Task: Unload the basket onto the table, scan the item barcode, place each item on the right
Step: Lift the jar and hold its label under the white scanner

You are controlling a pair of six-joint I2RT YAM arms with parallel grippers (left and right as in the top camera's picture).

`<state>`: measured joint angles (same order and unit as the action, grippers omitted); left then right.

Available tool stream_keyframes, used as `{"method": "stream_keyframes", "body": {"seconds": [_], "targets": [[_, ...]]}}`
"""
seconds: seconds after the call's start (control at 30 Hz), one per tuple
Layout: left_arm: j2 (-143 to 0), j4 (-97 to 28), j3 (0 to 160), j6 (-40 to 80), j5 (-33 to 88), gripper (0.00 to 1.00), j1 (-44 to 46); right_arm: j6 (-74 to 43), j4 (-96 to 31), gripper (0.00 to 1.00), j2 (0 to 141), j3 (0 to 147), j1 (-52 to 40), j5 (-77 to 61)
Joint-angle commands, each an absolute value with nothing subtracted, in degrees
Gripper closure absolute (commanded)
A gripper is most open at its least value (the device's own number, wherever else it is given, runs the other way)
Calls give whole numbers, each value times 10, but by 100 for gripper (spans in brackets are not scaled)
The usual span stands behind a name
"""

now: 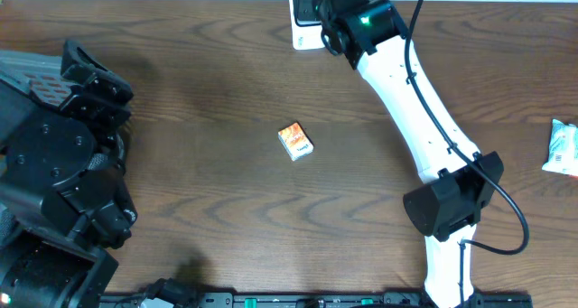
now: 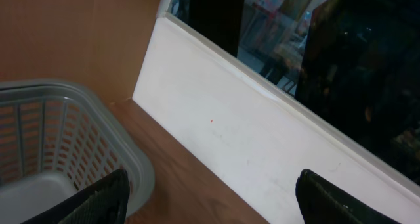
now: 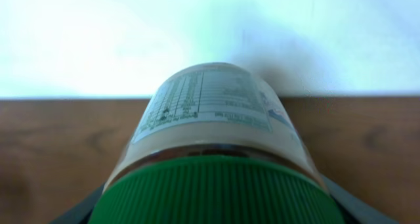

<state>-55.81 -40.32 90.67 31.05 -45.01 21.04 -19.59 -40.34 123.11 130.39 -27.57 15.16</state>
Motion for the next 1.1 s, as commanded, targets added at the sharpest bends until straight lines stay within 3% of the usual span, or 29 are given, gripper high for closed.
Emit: {"method": "stream_keyframes", "body": {"seconds": [0.0, 0.57, 1.07], "targets": [[-557, -403, 909, 302, -459, 18, 208, -125, -347, 50, 1254, 1289, -262, 172], [-557, -403, 908, 302, -459, 19, 208, -24, -70, 47, 1436, 1286, -252, 202], [-557, -403, 909, 302, -459, 19, 208, -1, -22, 52, 1492, 1286, -252, 233]]}}
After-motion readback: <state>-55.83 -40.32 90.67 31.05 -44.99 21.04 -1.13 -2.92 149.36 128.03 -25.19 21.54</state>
